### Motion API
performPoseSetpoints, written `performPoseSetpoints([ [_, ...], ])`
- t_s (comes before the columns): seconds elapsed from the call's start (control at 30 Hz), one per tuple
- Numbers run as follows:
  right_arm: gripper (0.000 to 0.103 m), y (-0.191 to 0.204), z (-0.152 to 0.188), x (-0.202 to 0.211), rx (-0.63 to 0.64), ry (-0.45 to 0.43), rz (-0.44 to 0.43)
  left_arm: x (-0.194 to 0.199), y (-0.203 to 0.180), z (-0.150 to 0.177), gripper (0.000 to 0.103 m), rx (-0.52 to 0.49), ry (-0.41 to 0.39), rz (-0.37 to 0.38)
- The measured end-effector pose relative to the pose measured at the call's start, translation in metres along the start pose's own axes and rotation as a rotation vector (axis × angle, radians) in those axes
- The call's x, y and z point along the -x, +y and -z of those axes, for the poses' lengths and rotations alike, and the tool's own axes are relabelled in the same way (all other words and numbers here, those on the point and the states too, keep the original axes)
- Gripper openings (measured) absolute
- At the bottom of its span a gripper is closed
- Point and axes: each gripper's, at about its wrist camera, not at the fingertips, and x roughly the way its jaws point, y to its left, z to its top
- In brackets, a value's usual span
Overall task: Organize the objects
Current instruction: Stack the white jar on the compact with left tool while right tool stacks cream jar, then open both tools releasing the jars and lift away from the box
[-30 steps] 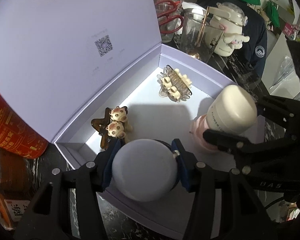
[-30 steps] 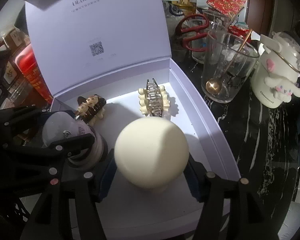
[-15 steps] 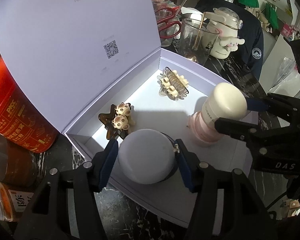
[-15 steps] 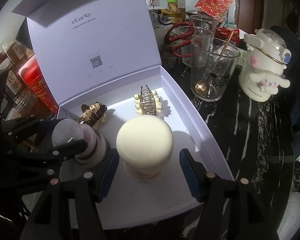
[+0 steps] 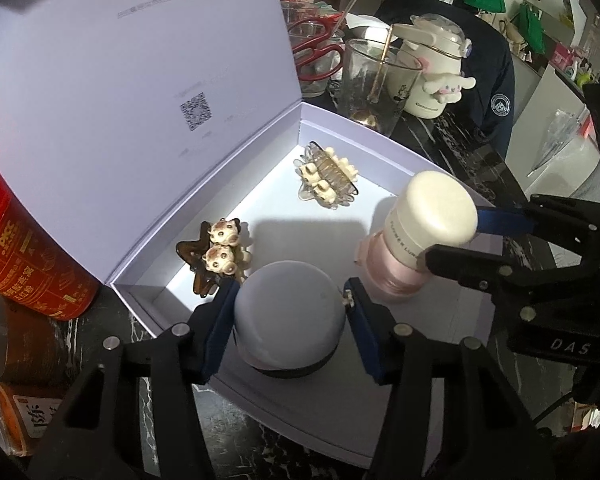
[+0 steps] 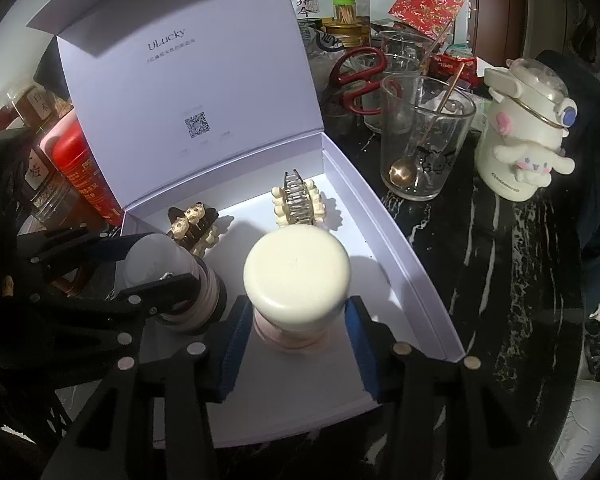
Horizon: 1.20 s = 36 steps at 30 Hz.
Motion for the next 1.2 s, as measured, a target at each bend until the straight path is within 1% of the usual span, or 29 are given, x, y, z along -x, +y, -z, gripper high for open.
performPoseSetpoints([
  [0.13,0.047,0.002,0.0,0.001,-0.008,-0.002,0.023,-0.001,0.0,-0.001,0.052,0.02,0.011,0.012],
  [0.23,0.045,0.005,0.0,0.001,-0.01,0.003,0.039,-0.003,-0.001,-0.003,0.052,0.03,0.019,-0.007],
  [0.37,0.037,0.007,0.001,0.004,-0.007,0.007,0.055,-0.004,0.0,-0.005,0.052,0.039,0.024,-0.018],
  [0.5,0.035,0.008,0.002,0.006,0.005,-0.008,0.065,-0.005,0.003,-0.005,0.052,0.066,0.031,-0.034],
  [0.57,0.034,0.008,0.001,0.005,0.002,-0.002,0.068,-0.005,0.001,-0.004,0.052,0.075,0.014,-0.056],
  [0.67,0.032,0.01,0.001,0.011,0.0,-0.014,0.065,-0.003,0.0,-0.005,0.052,0.083,0.023,-0.061],
  [0.73,0.031,0.012,0.002,0.015,0.003,-0.016,0.066,0.005,0.0,-0.005,0.053,0.092,0.001,-0.062],
  [0.8,0.028,0.013,0.003,0.02,0.0,-0.021,0.066,0.014,0.0,-0.006,0.06,0.088,-0.02,-0.067],
  [1.03,0.026,0.018,0.006,0.037,-0.004,-0.046,0.066,0.037,-0.001,-0.006,0.07,0.098,-0.067,-0.09],
  [1.1,0.025,0.02,0.006,0.041,0.001,-0.055,0.07,0.041,-0.002,-0.007,0.075,0.099,-0.073,-0.094],
  [1.2,0.025,0.021,0.004,0.047,0.006,-0.06,0.073,0.043,-0.003,-0.011,0.078,0.102,-0.061,-0.094],
])
